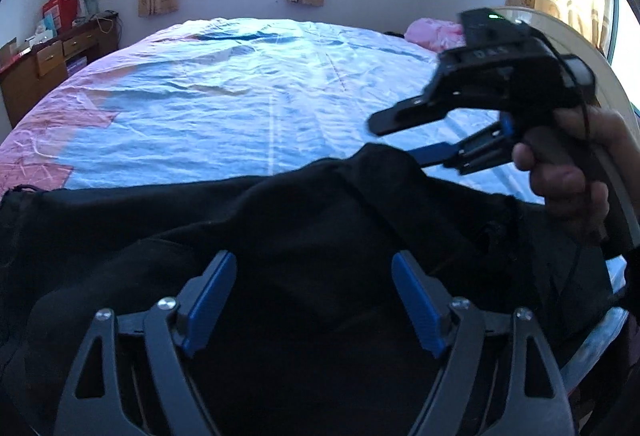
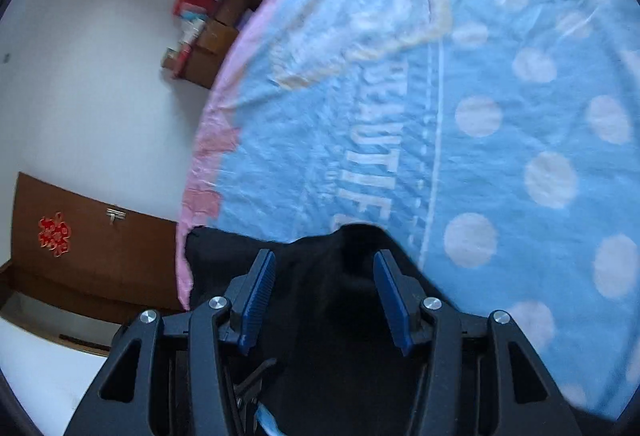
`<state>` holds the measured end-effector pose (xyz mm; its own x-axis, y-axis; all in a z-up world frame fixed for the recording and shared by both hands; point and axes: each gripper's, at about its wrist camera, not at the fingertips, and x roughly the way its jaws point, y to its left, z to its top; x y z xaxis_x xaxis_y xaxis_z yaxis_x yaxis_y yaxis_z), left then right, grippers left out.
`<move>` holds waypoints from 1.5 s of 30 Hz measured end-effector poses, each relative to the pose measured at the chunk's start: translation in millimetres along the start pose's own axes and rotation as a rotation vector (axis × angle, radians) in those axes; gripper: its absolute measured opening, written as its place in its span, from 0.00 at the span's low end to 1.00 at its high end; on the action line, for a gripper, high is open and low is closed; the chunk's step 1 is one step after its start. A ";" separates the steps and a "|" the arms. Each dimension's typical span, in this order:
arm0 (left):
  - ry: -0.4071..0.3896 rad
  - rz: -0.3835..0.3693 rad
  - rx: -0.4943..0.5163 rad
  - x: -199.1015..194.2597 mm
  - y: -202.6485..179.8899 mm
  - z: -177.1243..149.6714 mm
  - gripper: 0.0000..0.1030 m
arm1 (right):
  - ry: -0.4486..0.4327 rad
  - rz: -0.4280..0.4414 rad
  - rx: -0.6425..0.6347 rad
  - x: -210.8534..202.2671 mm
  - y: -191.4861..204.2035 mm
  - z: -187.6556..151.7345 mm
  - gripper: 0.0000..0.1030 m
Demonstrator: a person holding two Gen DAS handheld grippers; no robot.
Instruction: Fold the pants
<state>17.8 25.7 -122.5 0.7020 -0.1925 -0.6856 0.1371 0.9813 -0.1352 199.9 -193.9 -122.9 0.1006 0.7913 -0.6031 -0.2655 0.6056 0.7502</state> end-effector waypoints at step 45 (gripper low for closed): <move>0.114 0.301 0.000 -12.7 126.4 21.9 0.99 | -0.270 -0.199 -0.162 -39.5 40.4 -9.1 0.50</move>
<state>41.5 152.2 -115.2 0.6285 0.1081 -0.7703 -0.0652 0.9941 0.0862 176.4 -201.4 -71.2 0.4090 0.6664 -0.6234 -0.3612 0.7455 0.5601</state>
